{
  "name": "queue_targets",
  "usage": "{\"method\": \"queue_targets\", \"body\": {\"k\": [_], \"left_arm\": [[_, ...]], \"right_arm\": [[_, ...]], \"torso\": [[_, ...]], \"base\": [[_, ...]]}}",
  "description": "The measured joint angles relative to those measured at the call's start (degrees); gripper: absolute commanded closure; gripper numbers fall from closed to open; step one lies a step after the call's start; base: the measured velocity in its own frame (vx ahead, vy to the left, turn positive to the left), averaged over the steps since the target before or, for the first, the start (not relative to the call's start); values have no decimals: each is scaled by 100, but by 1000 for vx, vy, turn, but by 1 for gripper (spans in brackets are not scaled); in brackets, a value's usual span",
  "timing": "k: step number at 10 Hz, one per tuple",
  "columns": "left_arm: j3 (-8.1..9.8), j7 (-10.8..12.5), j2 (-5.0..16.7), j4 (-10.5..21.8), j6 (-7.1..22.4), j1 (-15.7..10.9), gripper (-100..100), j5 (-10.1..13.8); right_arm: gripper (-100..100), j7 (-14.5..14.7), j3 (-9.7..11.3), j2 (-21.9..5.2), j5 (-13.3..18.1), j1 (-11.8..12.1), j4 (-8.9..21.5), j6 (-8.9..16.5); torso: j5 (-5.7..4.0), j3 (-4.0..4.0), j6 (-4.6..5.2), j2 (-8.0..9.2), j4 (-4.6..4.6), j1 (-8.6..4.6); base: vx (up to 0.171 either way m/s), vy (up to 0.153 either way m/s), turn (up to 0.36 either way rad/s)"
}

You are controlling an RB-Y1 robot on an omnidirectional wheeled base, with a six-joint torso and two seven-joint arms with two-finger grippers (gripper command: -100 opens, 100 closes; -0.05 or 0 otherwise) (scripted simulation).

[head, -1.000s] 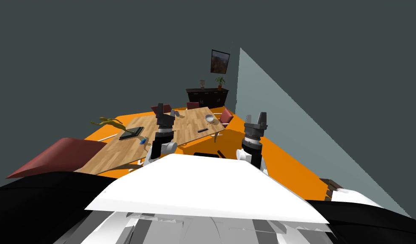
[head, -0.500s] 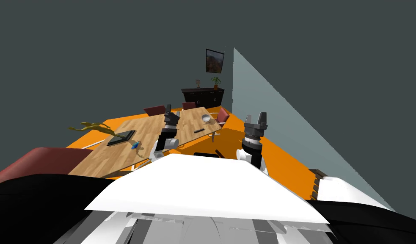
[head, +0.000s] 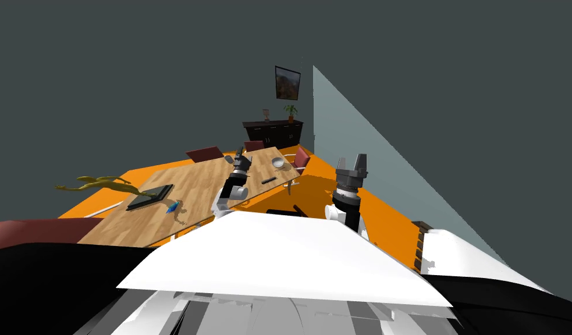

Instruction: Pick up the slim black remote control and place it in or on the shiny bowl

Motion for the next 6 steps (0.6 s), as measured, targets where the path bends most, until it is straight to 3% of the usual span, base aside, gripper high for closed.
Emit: {"method": "queue_targets", "body": {"k": [3,6], "left_arm": [[59,149,124,479,446,-386,-100,155],[39,213,115,910,848,-643,-100,227]], "right_arm": [[0,0,0,0,0,0,0,0],[0,0,0,0,0,0,0,0]], "torso": [[1,-2,2,-4,0,1],[1,1,-2,2,1,6]], "base": [[21,-41,-84],[8,-25,-58]]}}
